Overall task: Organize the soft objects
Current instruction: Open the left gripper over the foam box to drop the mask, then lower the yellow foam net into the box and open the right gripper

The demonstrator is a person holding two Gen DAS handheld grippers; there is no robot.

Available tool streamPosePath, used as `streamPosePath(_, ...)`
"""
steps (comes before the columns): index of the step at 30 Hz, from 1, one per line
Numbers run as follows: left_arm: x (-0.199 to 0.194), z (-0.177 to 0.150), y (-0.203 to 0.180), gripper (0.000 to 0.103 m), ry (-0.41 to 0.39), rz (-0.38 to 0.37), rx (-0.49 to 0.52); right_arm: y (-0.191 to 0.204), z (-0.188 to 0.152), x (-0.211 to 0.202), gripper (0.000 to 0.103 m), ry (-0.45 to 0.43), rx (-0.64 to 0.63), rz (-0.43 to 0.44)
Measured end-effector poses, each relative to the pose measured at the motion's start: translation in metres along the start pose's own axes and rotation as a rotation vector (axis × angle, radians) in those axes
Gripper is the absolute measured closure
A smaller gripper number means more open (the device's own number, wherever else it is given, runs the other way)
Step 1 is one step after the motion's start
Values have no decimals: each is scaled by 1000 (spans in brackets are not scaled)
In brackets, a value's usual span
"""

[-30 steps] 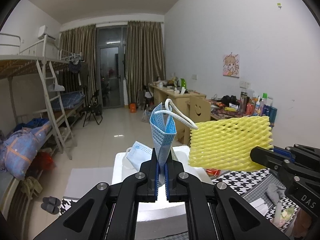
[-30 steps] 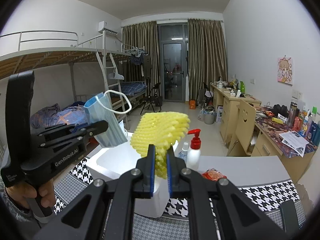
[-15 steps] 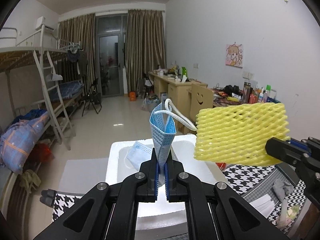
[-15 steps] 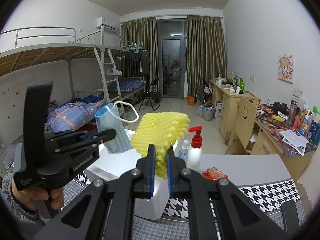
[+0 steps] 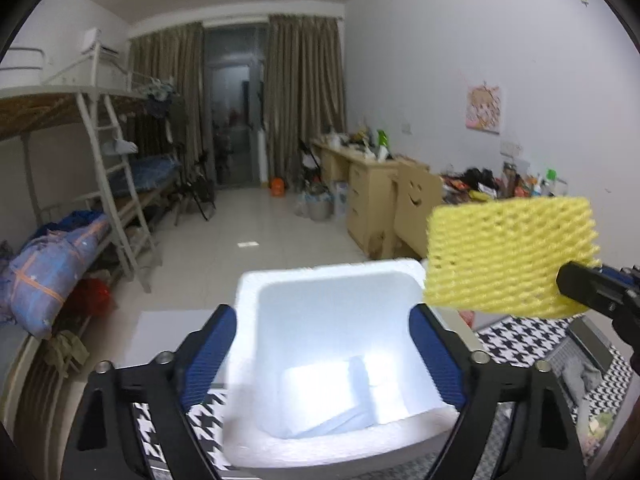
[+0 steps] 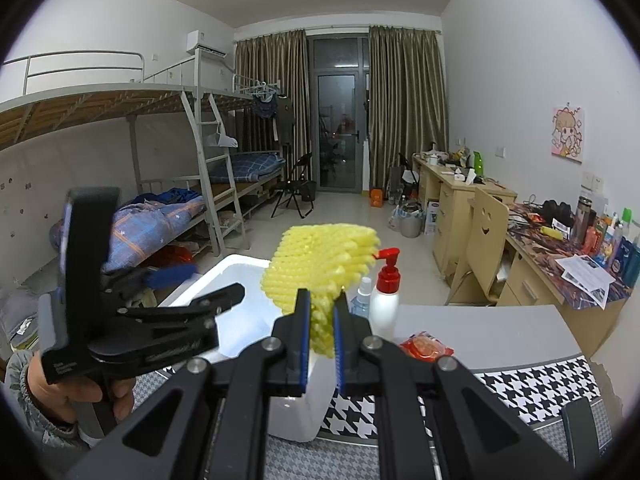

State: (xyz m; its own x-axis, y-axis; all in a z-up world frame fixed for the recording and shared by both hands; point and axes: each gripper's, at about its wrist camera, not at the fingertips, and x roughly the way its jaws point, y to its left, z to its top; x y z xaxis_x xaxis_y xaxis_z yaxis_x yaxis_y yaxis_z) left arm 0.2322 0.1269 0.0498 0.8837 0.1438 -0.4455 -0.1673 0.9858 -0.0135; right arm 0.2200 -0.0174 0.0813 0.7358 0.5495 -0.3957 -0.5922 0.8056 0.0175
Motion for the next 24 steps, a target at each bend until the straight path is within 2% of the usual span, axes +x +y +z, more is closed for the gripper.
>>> streamPosePath(6, -13, 2, 12, 1, -45, 28, -28, 4, 0, 4, 90, 7, -8, 11)
streamPosePath(11, -25, 0, 20, 1, -63, 72, -40, 11, 3, 8, 90, 10, -21, 30)
streamPosePath(24, -49, -9, 45, 1, -82, 99, -78, 31, 2, 30, 90, 57, -44, 72)
